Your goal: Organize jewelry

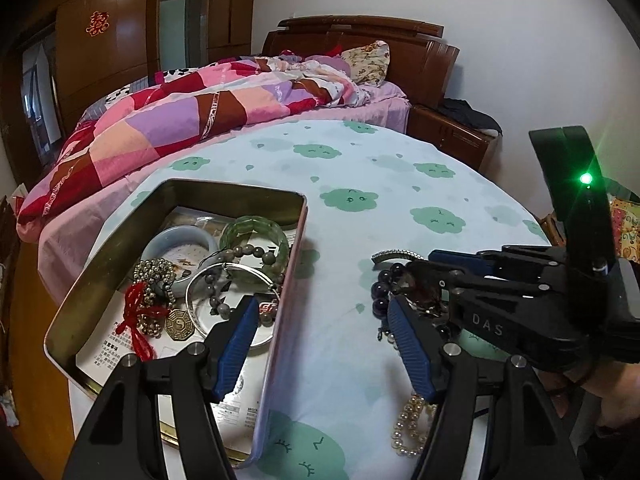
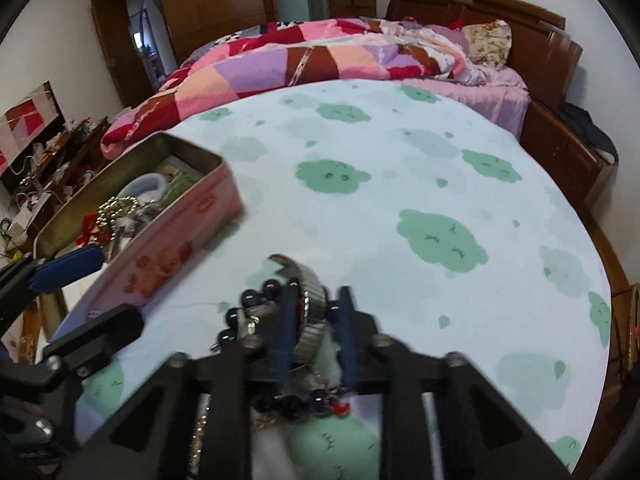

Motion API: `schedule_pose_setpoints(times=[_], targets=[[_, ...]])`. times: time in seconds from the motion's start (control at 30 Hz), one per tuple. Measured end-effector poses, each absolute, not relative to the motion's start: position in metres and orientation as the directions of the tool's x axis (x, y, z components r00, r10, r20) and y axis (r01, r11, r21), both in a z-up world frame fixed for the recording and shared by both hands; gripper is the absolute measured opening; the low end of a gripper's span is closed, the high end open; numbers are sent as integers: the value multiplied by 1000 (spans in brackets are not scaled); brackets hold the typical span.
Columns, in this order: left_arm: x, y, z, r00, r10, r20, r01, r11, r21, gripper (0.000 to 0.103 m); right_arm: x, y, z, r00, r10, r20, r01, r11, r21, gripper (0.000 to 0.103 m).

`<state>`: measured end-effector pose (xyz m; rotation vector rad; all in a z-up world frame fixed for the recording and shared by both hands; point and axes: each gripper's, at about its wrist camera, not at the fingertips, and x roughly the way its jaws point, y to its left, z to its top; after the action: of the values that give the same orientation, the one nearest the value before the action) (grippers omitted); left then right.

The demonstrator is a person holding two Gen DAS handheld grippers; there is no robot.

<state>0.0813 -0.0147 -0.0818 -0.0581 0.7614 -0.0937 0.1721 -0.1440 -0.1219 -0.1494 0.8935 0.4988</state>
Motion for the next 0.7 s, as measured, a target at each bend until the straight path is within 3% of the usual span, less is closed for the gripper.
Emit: schedule_pose_setpoints(times=[0.13,0.47,0.7], targets=[[81,-16,-81,720,-113,-685,68,993,-92,67,162,-148,-117,541,359,-760,-485,872,67,8],[82,-28,-78,724,-126,-679,103,992,-75,67,131,-200,-63,622,494,-607,-465,857,222,5],[89,-54,-82,707,-145,-693,180,983,-21,67,138,-224,-55,667,454,-591,-399,887,232,5]])
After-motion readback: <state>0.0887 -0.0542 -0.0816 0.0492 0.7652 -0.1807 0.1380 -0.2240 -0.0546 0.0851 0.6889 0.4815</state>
